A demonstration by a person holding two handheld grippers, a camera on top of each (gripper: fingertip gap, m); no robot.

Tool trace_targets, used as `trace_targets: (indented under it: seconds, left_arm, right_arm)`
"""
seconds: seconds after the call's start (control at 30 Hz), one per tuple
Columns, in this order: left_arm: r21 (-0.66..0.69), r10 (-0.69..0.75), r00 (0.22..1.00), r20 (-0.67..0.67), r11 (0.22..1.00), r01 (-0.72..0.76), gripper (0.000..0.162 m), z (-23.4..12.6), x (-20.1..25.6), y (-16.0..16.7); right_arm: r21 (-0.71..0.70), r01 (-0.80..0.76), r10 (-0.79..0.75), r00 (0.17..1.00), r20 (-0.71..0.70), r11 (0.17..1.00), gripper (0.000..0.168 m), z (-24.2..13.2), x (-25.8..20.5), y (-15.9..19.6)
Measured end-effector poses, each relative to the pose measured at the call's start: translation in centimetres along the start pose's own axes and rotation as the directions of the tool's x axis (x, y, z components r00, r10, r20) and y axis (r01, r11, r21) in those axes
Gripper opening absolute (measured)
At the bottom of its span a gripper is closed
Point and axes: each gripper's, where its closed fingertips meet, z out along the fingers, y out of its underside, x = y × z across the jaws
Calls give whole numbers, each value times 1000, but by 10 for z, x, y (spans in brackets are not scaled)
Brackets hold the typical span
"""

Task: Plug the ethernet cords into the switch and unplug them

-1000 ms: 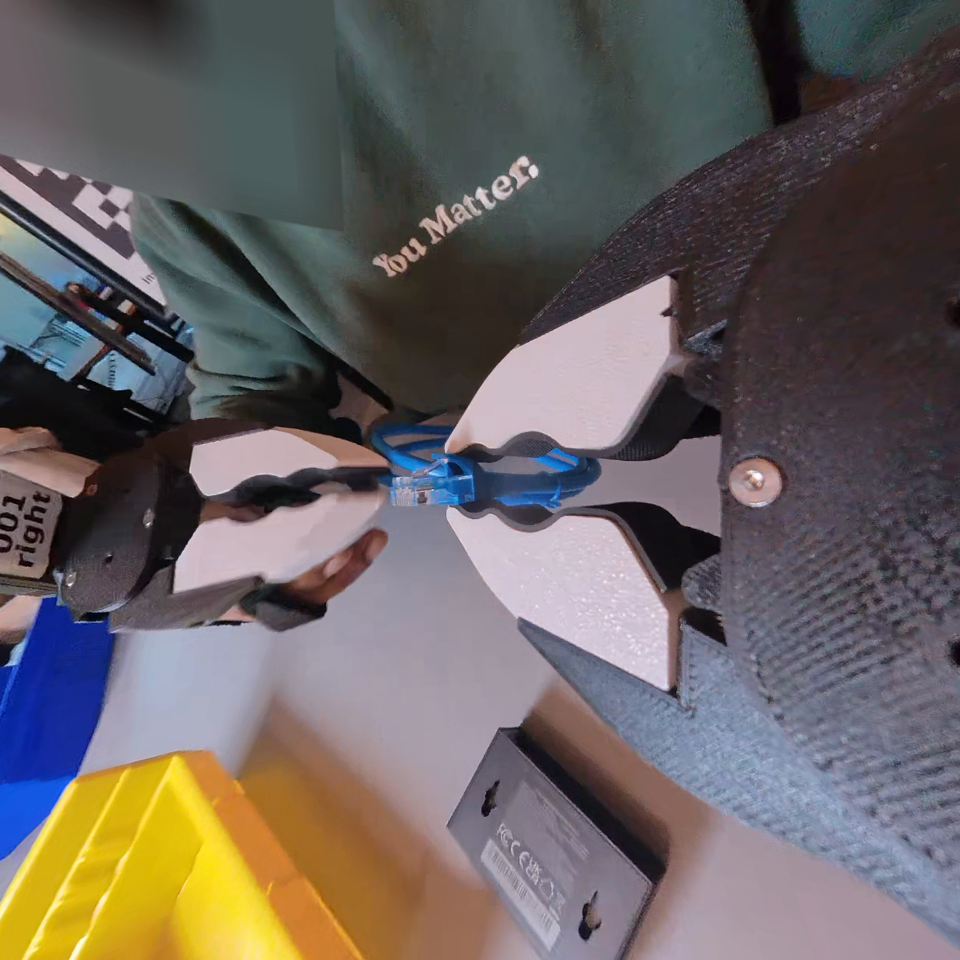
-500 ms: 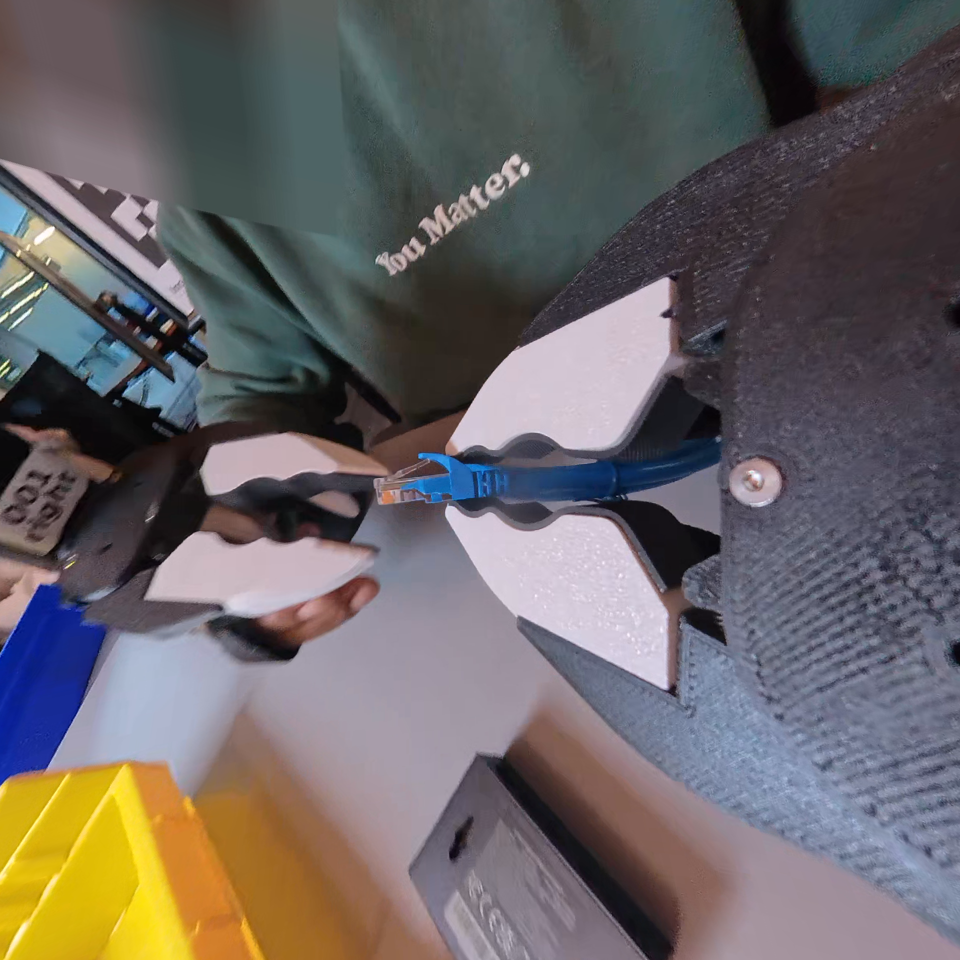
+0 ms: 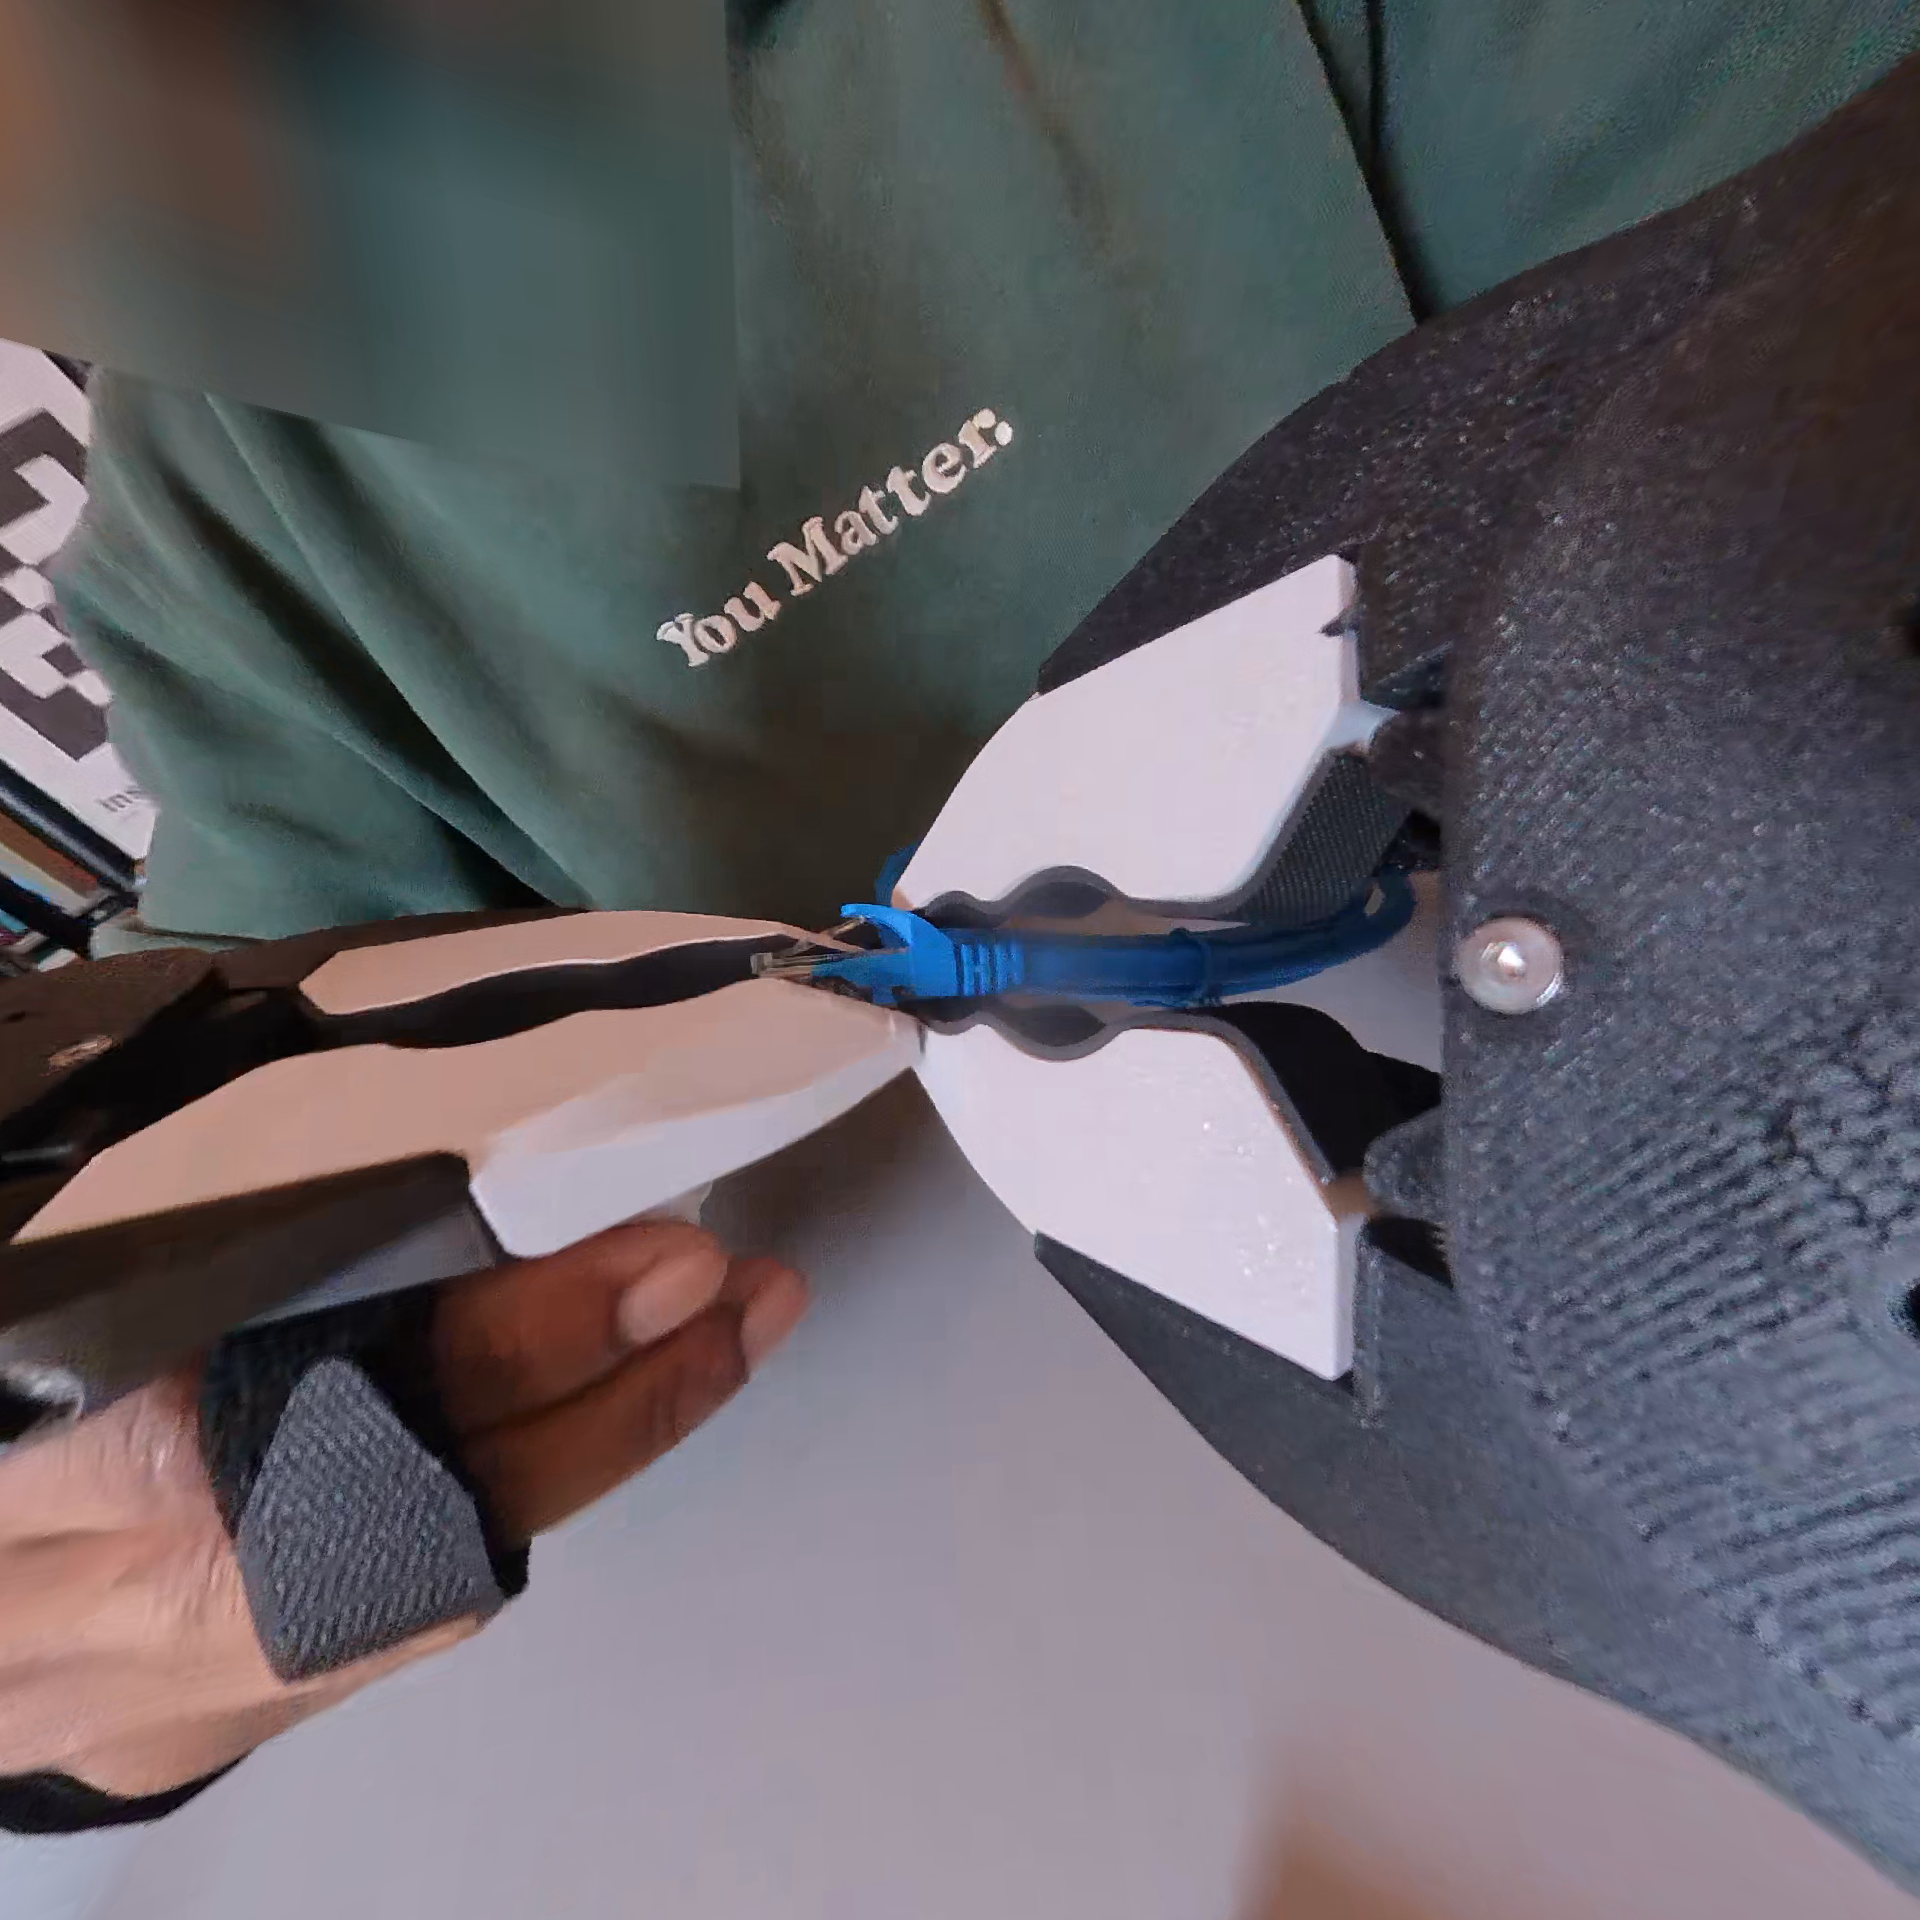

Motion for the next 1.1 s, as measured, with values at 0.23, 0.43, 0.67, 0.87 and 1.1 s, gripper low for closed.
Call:
trace_targets:
  seconds: [0.23, 0.43, 0.67, 0.87, 1.1]
  left_arm:
    - [23, -19, 999, 37, 1000, 18, 12, -1, -7, -2]
    - [2, -27, 999, 26, 1000, 27, 12, -3, -6, 6]
    - [43, -54, 998, 23, 998, 53, 13, -2, -9, 6]
    - [177, 24, 847, 531, 974, -139, 23, -42, -44, -12]
    - [23, 187, 573, 798, 941, -339, 15, -49, -45, -22]
  right_arm:
    - [-7, -36, 36, 999, 14, 999, 14, -3, 2, 7]
    - [-11, -21, 21, 1000, 7, 1000, 29, -3, 2, 6]
    - [-34, -28, 28, 1000, -8, 999, 13, 4, 2, 12]
    - [55, -380, 384, 915, -120, 923, 13, -10, 37, 25]
    - [261, -622, 641, 767, 15, 738, 13, -12, 44, 9]
